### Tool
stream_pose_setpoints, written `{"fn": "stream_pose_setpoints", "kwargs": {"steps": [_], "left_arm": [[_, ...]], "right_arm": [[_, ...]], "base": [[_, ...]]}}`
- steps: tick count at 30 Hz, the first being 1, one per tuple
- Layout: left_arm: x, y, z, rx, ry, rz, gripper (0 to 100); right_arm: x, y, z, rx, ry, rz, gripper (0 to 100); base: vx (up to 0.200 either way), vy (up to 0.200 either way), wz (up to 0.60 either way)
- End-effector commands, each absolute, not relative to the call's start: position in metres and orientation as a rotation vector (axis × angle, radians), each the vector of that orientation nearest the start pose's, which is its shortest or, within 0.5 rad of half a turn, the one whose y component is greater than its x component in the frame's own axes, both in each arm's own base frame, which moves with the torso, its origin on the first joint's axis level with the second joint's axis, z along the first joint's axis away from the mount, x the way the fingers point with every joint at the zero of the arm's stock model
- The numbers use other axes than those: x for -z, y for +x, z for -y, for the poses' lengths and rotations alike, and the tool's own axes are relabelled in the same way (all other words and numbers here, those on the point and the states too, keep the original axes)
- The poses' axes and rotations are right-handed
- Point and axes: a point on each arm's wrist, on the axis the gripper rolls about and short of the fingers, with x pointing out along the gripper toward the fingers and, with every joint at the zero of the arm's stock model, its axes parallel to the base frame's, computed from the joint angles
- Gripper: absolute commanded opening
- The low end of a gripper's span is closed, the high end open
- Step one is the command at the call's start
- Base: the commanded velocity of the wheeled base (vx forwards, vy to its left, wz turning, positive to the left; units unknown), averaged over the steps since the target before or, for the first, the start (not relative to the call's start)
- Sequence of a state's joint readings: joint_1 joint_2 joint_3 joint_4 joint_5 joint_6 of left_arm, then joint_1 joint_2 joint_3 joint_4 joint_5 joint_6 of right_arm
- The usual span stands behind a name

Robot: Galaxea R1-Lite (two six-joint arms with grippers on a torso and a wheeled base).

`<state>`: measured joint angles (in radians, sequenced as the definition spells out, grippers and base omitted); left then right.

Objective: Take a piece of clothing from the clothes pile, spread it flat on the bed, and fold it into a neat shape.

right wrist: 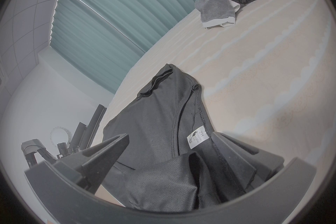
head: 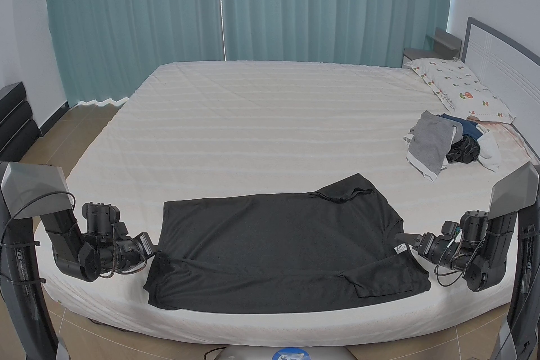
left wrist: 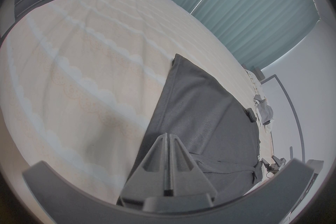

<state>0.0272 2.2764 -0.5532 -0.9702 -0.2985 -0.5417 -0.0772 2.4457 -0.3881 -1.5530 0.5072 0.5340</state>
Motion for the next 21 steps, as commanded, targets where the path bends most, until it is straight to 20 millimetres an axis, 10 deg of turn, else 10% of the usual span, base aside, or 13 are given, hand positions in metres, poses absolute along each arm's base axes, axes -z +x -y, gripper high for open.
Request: {"fn": "stream_pose_setpoints", "kwargs": {"steps": [1,21], "left_arm": [[0.017,0.315,0.0,0.104,-0.644,-0.762,100],[0.035,0.295,0.021,0.237,-0.567,-0.82,100]], "right_arm": [[0.046,0.303,0.012,-0.285,0.66,-0.587,100],[0.046,0.302,0.012,-0.284,0.661,-0.589,100]], "base": [[0.0,0.0,0.0],[0.0,0.0,0.0]]}}
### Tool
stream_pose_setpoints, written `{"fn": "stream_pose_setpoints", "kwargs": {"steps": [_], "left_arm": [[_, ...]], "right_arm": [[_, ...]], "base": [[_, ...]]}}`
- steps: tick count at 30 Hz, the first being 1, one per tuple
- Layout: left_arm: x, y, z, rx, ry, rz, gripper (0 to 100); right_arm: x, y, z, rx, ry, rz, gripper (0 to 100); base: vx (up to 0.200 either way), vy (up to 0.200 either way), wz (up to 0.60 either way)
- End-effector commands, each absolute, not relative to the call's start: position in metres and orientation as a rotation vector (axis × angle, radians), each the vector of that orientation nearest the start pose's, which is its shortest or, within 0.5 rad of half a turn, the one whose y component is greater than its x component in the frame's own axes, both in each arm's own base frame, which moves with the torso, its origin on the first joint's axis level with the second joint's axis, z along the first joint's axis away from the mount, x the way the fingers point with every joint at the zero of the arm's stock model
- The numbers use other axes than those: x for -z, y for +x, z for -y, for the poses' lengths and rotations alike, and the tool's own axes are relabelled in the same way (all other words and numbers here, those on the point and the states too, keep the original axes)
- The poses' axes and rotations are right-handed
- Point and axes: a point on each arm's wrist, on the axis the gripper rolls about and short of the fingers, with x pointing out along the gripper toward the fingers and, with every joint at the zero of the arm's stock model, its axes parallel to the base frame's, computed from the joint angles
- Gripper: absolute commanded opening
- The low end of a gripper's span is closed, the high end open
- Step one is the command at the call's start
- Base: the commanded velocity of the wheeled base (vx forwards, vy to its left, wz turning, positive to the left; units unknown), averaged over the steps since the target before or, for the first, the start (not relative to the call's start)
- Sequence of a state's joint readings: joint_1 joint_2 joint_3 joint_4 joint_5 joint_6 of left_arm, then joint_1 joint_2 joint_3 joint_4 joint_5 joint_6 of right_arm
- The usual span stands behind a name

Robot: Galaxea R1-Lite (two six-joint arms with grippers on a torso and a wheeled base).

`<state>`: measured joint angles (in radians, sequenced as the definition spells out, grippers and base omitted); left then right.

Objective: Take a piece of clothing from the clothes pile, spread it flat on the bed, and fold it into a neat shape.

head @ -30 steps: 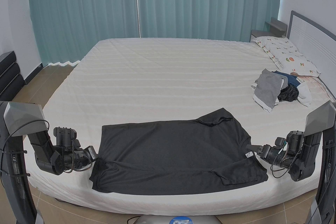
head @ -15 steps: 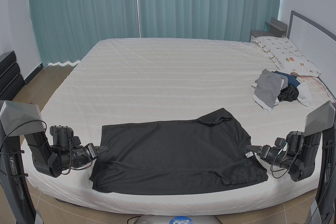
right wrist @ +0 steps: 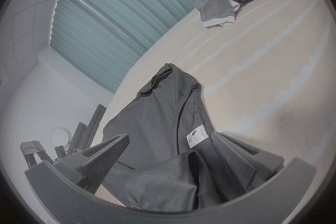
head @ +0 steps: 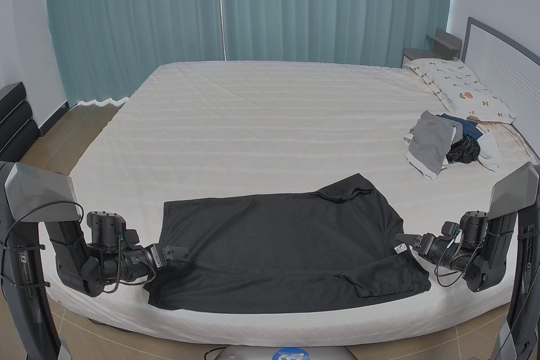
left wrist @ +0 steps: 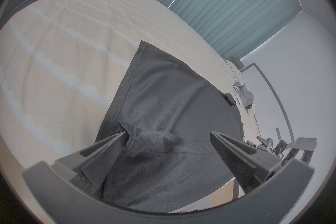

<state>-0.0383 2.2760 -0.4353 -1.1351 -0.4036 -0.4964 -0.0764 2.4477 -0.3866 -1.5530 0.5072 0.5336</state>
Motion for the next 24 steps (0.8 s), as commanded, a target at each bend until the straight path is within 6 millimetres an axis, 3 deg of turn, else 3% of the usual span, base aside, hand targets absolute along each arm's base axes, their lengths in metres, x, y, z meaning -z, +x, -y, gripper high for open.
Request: {"fn": "stream_pose_setpoints", "kwargs": {"steps": [1,11,12,24], "left_arm": [[0.0375,0.2949,0.0208,0.238,-0.556,-0.826,100],[0.0404,0.2961,0.0206,0.23,-0.543,-0.823,100],[0.0405,0.2965,0.0207,0.232,-0.543,-0.822,0],[0.0389,0.2981,0.0134,0.093,-0.619,-0.802,0]], "right_arm": [[0.0458,0.3023,0.0123,-0.284,0.661,-0.589,100],[0.0458,0.3023,0.0123,-0.284,0.661,-0.589,100],[0.0463,0.3022,0.0123,-0.284,0.661,-0.59,100],[0.0453,0.3027,0.0118,-0.287,0.659,-0.586,100]], "base": [[0.0,0.0,0.0],[0.0,0.0,0.0],[0.0,0.0,0.0],[0.0,0.0,0.0]]}}
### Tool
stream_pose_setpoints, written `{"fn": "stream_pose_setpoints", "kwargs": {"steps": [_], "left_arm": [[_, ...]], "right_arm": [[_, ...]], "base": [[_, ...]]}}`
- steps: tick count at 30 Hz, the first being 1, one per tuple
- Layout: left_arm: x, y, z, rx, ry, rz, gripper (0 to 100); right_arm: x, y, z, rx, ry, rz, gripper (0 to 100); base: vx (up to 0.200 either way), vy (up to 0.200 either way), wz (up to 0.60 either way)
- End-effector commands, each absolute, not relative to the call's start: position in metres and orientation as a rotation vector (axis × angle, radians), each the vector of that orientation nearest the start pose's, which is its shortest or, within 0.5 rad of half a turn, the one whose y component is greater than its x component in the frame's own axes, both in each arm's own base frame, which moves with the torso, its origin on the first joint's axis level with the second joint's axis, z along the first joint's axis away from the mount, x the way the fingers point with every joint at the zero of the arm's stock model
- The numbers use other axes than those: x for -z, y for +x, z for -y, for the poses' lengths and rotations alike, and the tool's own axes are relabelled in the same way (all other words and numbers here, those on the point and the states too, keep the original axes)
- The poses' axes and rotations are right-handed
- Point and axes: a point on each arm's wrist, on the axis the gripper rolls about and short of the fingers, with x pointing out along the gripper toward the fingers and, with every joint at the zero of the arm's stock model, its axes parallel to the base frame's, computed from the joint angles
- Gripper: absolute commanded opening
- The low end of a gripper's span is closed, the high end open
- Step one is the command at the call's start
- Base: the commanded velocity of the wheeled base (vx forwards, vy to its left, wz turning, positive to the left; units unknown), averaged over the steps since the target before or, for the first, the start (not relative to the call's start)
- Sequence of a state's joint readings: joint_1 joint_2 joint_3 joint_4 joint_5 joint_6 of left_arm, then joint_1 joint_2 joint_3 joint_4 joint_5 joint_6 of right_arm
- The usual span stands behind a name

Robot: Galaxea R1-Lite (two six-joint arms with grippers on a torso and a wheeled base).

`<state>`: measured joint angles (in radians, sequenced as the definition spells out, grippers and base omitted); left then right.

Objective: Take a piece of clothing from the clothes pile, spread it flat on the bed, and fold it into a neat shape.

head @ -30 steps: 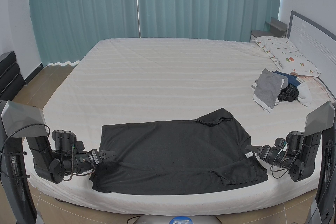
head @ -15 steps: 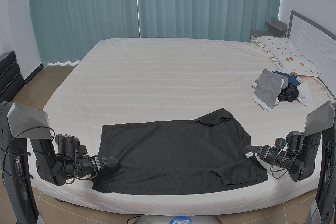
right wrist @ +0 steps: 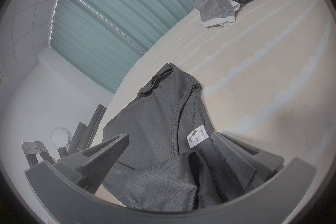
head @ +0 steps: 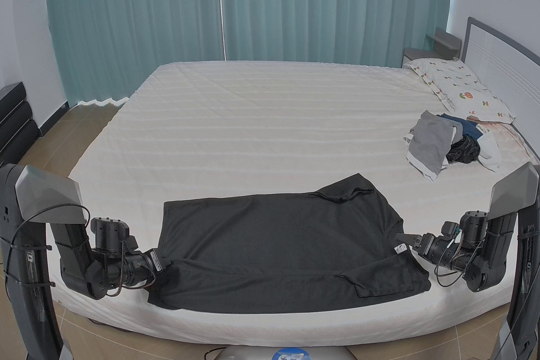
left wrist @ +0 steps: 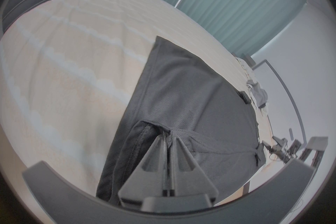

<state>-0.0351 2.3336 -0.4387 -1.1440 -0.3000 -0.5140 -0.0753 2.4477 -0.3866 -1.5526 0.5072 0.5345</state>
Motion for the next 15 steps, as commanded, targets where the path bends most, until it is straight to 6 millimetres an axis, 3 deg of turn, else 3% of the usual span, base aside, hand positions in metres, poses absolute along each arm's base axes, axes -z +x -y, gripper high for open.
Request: {"fn": "stream_pose_setpoints", "kwargs": {"steps": [1,15], "left_arm": [[0.037,0.299,0.012,0.082,-0.637,-0.795,0],[0.039,0.301,0.009,0.068,-0.656,-0.792,0]], "right_arm": [[0.045,0.303,0.011,-0.288,0.661,-0.587,100],[0.053,0.314,0.01,-0.302,0.654,-0.573,100]], "base": [[0.0,0.0,0.0],[0.0,0.0,0.0]]}}
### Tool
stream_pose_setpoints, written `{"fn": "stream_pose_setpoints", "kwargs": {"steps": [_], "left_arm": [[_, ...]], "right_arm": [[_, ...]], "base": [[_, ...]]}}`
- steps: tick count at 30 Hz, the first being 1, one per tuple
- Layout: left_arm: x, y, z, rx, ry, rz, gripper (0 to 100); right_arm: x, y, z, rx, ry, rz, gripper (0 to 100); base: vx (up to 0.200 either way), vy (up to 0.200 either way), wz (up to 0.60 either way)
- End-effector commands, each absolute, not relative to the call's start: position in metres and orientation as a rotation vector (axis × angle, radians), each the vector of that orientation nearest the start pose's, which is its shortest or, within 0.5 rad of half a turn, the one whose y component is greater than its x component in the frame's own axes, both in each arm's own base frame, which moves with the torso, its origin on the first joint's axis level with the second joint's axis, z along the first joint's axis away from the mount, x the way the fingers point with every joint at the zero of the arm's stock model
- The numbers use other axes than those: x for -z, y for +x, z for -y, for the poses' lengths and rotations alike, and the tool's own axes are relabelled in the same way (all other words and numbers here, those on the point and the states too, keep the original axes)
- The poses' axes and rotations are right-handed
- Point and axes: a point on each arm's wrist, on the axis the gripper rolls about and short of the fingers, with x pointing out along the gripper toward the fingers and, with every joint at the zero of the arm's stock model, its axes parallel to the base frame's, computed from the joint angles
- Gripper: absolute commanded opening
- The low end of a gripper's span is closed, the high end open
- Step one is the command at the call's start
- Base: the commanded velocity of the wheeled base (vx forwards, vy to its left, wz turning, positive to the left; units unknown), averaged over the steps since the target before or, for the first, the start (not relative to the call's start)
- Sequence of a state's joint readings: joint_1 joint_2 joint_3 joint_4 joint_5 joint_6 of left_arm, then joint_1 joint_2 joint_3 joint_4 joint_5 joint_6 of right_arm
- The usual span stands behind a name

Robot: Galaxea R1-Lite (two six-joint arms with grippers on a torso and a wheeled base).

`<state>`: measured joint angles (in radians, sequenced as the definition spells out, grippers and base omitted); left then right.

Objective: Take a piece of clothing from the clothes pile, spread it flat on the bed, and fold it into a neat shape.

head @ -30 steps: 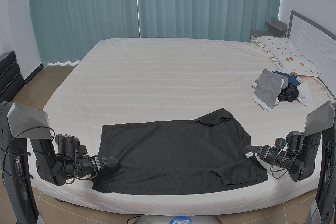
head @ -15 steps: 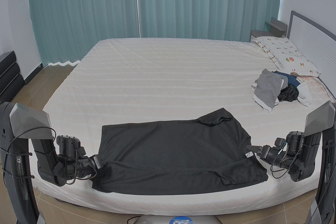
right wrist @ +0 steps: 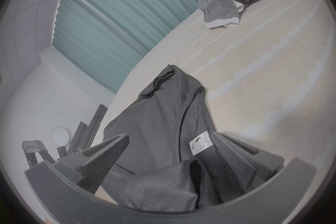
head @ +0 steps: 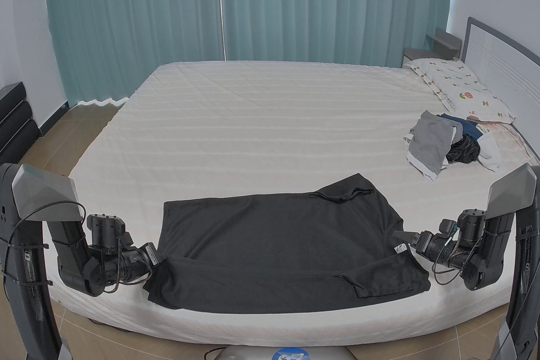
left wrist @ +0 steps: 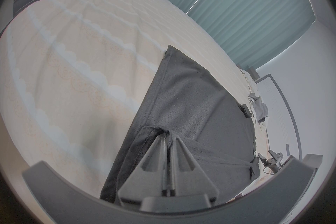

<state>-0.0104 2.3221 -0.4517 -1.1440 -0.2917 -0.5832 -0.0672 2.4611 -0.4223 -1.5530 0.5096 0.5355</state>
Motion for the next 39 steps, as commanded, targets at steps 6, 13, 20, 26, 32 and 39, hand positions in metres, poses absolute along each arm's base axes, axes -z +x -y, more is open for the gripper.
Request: {"fn": "stream_pose_setpoints", "kwargs": {"steps": [6,13,20,26,32,39], "left_arm": [[0.039,0.301,0.01,0.07,-0.654,-0.793,0],[0.039,0.302,0.01,0.071,-0.655,-0.792,0],[0.039,0.302,0.01,0.071,-0.656,-0.793,0],[0.04,0.302,0.01,0.07,-0.656,-0.795,0],[0.041,0.302,0.01,0.07,-0.654,-0.796,0],[0.04,0.303,0.01,0.072,-0.653,-0.793,0]], "right_arm": [[0.054,0.314,0.004,-0.316,0.65,-0.584,100],[0.053,0.312,-0.004,-0.351,0.614,-0.59,100],[0.058,0.313,-0.009,-0.36,0.61,-0.603,100],[0.061,0.311,-0.006,-0.349,0.616,-0.614,100],[0.072,0.306,-0.005,-0.35,0.573,-0.645,0],[0.073,0.302,-0.002,-0.345,0.549,-0.65,0]], "base": [[0.0,0.0,0.0],[0.0,0.0,0.0],[0.0,0.0,0.0],[0.0,0.0,0.0],[0.0,0.0,0.0],[0.0,0.0,0.0]]}}
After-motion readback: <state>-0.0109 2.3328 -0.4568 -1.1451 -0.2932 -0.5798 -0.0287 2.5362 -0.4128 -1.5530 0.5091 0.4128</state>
